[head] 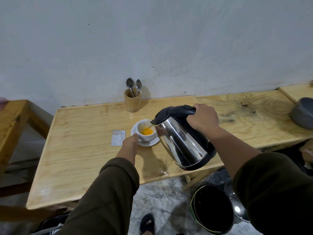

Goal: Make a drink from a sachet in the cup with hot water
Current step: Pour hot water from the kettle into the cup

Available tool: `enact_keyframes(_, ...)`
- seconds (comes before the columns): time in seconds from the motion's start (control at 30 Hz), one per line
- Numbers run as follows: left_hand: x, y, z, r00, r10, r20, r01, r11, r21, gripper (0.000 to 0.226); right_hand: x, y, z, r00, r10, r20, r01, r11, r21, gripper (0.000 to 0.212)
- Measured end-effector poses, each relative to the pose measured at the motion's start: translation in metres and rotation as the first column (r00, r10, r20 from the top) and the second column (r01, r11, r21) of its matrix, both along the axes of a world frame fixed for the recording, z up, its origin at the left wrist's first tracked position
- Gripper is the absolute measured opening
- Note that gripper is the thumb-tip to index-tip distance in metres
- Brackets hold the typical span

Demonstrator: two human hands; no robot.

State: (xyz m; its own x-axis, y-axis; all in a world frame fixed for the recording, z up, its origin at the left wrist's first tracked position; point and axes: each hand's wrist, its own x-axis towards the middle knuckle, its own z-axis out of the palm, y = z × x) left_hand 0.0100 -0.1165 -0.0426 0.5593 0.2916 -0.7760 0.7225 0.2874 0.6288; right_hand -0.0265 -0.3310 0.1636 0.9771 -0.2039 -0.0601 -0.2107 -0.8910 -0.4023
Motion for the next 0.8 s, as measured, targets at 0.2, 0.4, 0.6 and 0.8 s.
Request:
enact_keyframes(0.2, -0.002, -0.001, 0.001, 1.000, 0.000, 0.009, 0.000, 1.000, 0.018, 0.055, -0.001, -0.001, 0.001, 1.000, -0.016, -0.002, 0.016, 1.000, -0.009, 0.012)
enact_keyframes(0.4, -0.003, -0.003, 0.005, 1.000, 0.010, 0.004, -0.010, 1.000, 0.014, 0.056, -0.002, -0.003, 0.001, 1.000, -0.027, 0.005, 0.027, 1.000, -0.005, 0.015)
enact_keyframes(0.6, -0.005, -0.002, 0.009, 1.000, 0.011, 0.005, -0.011, 1.000, 0.001, 0.058, -0.003, -0.003, 0.002, 0.999, -0.035, 0.012, 0.035, 0.999, 0.000, 0.021)
enact_keyframes(0.8, -0.005, -0.002, 0.013, 1.000, 0.009, -0.001, -0.009, 1.000, 0.001, 0.058, -0.004, -0.001, 0.003, 0.999, -0.036, 0.005, 0.036, 0.999, -0.011, 0.023)
